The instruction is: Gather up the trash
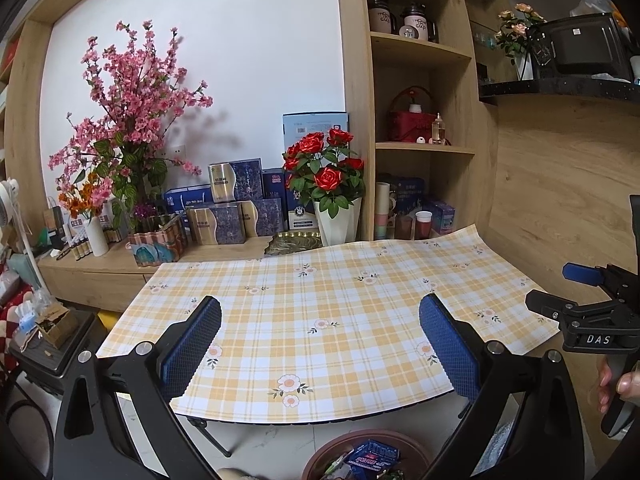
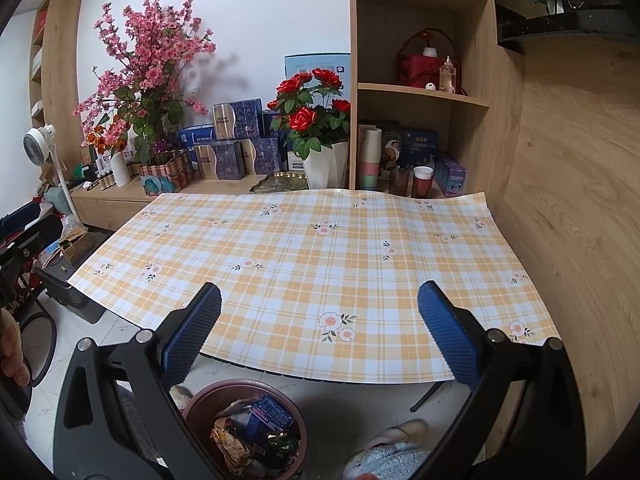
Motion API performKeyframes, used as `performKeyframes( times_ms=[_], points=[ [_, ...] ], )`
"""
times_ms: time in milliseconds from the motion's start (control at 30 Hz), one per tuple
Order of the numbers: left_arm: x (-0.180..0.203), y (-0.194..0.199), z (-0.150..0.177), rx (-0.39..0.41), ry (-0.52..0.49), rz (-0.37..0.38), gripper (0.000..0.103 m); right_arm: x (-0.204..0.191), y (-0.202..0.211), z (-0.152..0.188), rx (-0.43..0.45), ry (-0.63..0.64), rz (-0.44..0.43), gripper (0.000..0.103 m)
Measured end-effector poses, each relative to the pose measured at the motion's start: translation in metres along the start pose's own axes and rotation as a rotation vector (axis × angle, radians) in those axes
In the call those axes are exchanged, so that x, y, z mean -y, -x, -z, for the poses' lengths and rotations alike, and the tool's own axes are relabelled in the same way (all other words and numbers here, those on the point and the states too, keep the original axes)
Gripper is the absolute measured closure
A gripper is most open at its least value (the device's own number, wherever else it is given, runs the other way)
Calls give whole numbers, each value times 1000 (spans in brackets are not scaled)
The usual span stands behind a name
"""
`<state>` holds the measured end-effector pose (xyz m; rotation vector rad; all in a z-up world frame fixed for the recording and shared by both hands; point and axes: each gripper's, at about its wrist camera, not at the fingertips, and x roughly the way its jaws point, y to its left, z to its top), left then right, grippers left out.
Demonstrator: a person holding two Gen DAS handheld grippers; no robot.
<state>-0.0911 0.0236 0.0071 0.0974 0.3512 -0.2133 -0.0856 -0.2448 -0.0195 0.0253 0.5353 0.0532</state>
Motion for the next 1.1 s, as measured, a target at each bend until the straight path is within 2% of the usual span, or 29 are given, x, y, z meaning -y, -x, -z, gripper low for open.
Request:
performKeyframes(
  times_ms=[667,1100],
  points=[
    [-5,3,-1,7,16,-1,6,-4,3,-3,3,-1,-2,6],
    [-7,0,-2,-6,29,-35,6,-3,4,-5,-1,-11,4,6]
  ],
)
